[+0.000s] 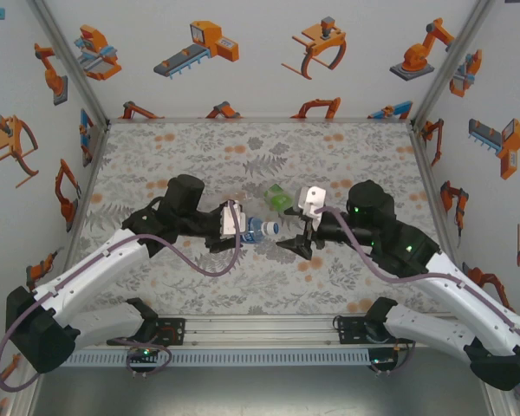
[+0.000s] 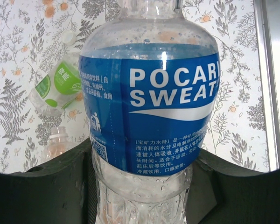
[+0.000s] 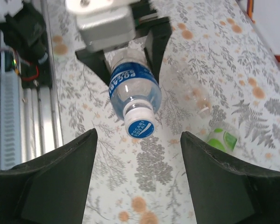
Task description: Screw on the bottle caps
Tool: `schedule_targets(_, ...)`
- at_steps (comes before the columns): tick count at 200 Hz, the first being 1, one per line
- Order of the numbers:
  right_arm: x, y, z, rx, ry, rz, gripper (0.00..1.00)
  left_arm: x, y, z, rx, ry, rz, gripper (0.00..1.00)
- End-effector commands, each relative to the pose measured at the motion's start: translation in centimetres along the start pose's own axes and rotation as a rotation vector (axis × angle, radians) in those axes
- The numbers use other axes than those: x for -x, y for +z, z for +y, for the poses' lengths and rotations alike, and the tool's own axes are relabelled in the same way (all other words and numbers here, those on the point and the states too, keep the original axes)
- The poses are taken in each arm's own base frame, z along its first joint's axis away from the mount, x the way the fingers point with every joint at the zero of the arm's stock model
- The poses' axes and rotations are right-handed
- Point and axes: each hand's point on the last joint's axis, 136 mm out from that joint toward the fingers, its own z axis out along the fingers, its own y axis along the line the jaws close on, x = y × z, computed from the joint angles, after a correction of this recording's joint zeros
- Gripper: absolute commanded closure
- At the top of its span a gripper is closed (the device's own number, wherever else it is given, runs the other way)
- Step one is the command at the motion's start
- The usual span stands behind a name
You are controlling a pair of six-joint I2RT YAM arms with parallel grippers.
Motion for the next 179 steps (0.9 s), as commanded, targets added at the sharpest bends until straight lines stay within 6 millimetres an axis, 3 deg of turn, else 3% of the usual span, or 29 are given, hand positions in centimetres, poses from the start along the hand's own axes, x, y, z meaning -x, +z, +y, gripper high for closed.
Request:
schedule_targets(1, 0.3, 0.5, 0.5, 0.035, -0.156, -0.054, 0.36, 1.4, -0.7, -0.7, -0.026, 0.047, -0.043, 1.0)
schedule_targets(118, -0.3, 2.1, 0.3, 0.046, -0.121, -0.08, 0.54, 1.3, -0.6, -0.7, -0.032, 0.051, -0.038, 1.0)
schedule_targets(179, -1.0, 2.4, 0.3, 0.052, -0.072, -0.063, 0.7, 1.3, -0.6, -0.7, -0.032, 0.051, -0.038, 1.0)
